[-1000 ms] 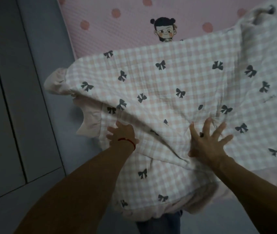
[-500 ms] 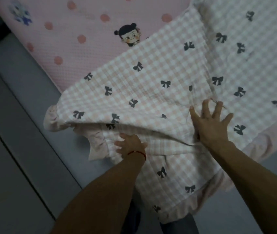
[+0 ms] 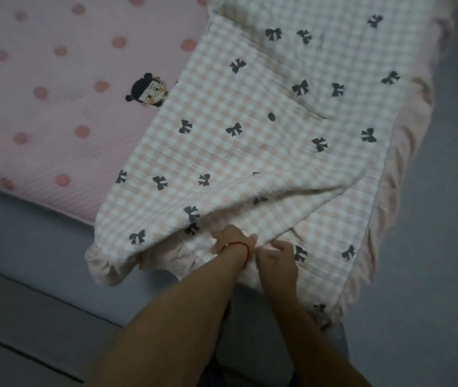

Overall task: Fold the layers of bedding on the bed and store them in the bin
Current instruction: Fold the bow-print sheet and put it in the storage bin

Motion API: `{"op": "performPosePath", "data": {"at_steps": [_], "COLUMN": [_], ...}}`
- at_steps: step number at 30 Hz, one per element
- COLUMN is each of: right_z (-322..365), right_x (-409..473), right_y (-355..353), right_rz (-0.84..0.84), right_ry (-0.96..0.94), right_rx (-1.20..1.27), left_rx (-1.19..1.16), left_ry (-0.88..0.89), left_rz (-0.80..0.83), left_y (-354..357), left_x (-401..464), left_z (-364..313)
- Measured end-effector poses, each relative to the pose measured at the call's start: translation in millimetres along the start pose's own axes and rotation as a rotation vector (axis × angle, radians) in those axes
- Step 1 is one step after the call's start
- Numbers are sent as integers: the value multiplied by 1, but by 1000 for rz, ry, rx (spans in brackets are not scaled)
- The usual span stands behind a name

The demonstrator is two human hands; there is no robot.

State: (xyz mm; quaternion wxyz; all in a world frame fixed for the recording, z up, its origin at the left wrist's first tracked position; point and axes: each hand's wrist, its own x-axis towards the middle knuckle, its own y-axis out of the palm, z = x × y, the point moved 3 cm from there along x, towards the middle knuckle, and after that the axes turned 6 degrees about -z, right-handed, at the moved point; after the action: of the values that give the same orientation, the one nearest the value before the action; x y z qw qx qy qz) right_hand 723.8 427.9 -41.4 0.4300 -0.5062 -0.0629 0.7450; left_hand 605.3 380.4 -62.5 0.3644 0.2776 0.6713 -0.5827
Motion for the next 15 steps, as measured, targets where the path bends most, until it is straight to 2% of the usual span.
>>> {"op": "performPosePath", "data": {"at_steps": [3,5,7,8,10,11,13,15], "right_z": [13,21,21,19,10,-2,-35,-72], "right_x": [-8,-13,-21,-27,-46,-56,-71,-79], "right_y": [22,35,46,47,36,22,-9,-45], "right_rz": [21,39,30,25,-51,-125,-283,-363], "right_ry": [38,60,103,116,72,39,-13,-27], "right_rx": [220,371,462,481,496,483,340,219], "left_rx": [16,-60,-261,-332,-319,-267,-75,118], "left_ry": [208,314,378,414,500,544,536,436], "left_rz": [146,154,-1,-154,-482,-596,-676,-619], "left_y": [-30,-60,-97,-120,-160,-174,-189,-187], "left_x": [-27,-46,-57,-61,-49,-38,3,41], "left_z": [29,56,80,87,101,104,111,117]}}
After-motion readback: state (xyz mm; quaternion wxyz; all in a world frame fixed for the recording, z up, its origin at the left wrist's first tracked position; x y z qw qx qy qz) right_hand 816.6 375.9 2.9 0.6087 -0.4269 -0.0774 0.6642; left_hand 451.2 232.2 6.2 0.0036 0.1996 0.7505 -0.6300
